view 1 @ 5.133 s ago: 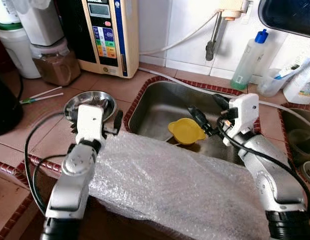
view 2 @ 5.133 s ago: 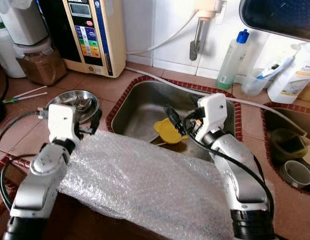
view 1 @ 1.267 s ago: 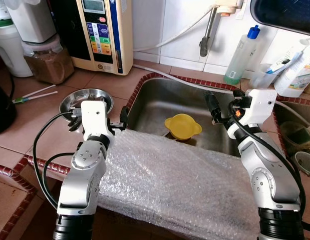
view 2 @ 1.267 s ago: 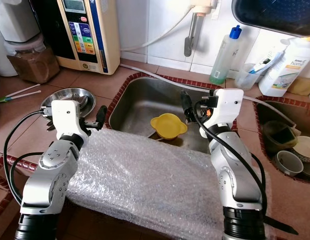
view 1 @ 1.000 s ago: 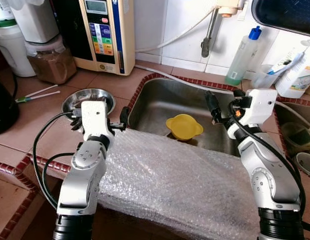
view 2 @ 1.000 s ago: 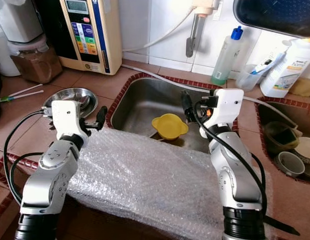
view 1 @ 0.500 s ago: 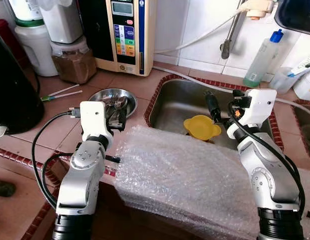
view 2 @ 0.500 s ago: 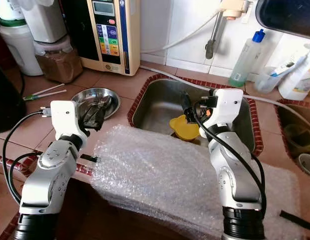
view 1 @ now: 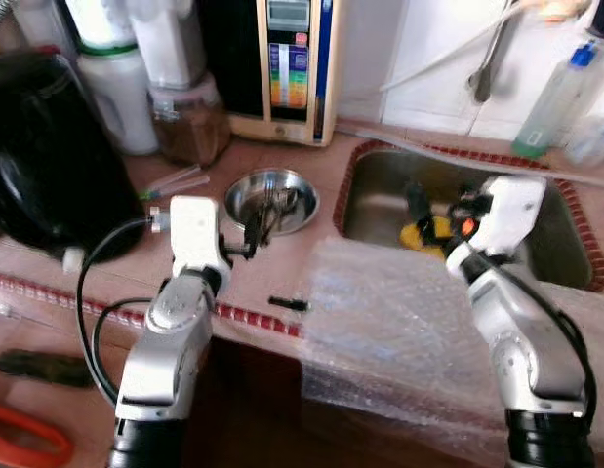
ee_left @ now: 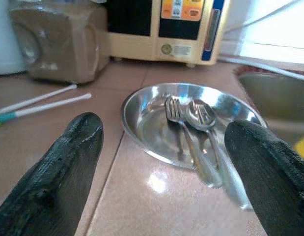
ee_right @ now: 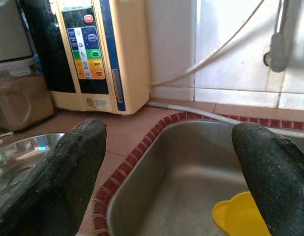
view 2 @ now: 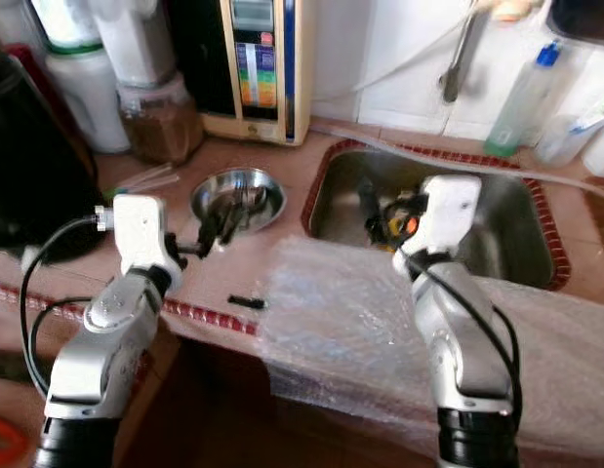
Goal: Kitchen organization
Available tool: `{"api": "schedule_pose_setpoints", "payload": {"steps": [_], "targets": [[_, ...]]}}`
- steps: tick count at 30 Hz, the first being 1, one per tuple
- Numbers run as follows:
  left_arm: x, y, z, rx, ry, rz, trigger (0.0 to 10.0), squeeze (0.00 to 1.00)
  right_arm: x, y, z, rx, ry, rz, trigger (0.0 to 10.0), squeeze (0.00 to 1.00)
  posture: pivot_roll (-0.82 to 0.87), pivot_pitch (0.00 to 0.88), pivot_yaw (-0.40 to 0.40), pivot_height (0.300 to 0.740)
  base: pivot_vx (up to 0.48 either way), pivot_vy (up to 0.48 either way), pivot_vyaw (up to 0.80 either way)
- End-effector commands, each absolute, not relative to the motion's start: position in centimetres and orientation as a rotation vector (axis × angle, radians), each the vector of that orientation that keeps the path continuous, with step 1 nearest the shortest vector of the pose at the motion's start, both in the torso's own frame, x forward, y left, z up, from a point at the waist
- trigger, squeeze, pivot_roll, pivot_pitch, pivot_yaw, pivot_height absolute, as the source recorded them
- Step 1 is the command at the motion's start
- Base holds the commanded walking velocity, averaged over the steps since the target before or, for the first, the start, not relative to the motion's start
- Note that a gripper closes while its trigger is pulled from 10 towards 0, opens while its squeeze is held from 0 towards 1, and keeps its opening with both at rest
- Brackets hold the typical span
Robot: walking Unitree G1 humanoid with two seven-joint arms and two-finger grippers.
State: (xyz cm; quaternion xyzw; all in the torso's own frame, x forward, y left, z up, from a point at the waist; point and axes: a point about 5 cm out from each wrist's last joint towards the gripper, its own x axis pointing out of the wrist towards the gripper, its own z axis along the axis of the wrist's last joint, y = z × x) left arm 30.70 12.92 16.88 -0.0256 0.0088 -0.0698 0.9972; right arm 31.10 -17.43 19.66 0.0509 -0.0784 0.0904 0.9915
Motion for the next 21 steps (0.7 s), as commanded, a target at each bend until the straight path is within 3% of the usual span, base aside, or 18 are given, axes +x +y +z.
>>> {"api": "schedule_pose_setpoints", "payload": {"steps": [1, 13, 21], "targets": [[30.74, 13.17, 17.03, -0.063, 0.012, -0.134, 10.0, 0.00, 31.08, -17.42, 20.21, 0.096, -0.176, 0.185, 10.0, 0.00, -0.08, 0.076, 0.015, 0.740, 0.000, -0.480, 0.00], [30.75, 13.04, 16.74, -0.068, 0.027, -0.134, 10.0, 0.00, 31.09, -17.61, 20.22, 0.094, -0.181, 0.178, 10.0, 0.00, -0.08, 0.076, 0.016, 0.740, 0.000, -0.473, 0.00], [30.74, 13.16, 16.67, -0.089, 0.027, -0.112, 10.0, 0.00, 31.13, -17.61, 20.26, 0.093, -0.180, 0.180, 10.0, 0.00, -0.08, 0.077, 0.013, 0.740, 0.000, -0.096, 0.00]]}}
